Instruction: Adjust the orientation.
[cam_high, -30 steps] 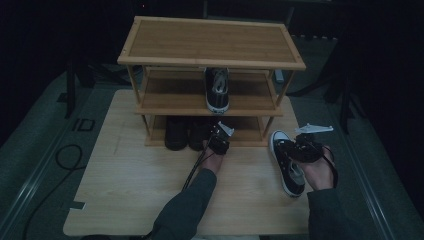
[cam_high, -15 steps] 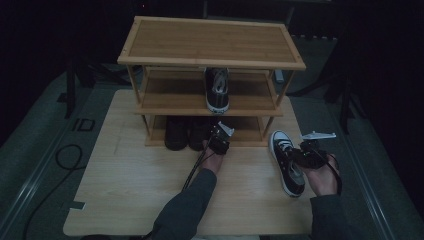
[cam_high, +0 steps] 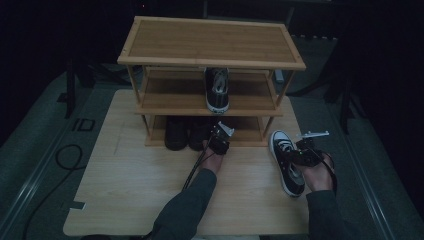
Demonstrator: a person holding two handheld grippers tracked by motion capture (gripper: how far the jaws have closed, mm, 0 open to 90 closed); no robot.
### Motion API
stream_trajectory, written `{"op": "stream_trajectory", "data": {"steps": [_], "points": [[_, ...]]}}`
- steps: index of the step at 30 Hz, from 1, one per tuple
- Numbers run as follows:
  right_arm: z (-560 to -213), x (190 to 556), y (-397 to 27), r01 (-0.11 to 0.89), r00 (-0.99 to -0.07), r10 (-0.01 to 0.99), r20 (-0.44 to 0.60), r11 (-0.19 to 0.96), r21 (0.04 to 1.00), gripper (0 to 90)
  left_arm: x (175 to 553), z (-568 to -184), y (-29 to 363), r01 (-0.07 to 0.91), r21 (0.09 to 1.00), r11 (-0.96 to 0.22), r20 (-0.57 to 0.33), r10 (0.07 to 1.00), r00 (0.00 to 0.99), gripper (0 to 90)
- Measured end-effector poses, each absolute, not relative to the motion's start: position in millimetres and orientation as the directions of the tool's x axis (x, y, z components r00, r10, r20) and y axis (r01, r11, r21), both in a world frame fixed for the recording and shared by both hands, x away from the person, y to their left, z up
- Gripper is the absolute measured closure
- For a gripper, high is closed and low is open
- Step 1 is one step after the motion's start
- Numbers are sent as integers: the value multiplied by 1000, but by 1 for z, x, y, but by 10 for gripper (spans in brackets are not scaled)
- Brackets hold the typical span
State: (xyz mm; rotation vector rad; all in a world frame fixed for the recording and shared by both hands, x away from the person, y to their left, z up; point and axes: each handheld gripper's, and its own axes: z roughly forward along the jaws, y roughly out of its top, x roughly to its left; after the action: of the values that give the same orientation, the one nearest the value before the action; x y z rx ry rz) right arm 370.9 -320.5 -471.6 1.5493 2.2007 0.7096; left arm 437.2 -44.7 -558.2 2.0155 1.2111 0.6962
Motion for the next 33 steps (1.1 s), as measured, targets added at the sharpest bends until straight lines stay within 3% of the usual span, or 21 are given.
{"op": "stream_trajectory", "data": {"steps": [5, 17, 27, 33], "points": [[-470, 371, -321, 770, -326, 945, 8, 260, 583, 842, 437, -558, -45, 539, 771, -340, 100, 899, 426, 900], [-461, 356, -321, 738, -326, 945, -24, 270, 618, 858, 437, -558, -45, 538, 769, -345, 105, 899, 426, 900], [-450, 347, -311, 709, -398, 917, 13, 298, 640, 858, 437, -558, -45, 539, 769, -344, 103, 898, 427, 900], [-451, 345, -288, 653, -489, 872, 0, 366, 663, 857, 437, -558, -45, 538, 769, -344, 104, 899, 426, 900]]}}
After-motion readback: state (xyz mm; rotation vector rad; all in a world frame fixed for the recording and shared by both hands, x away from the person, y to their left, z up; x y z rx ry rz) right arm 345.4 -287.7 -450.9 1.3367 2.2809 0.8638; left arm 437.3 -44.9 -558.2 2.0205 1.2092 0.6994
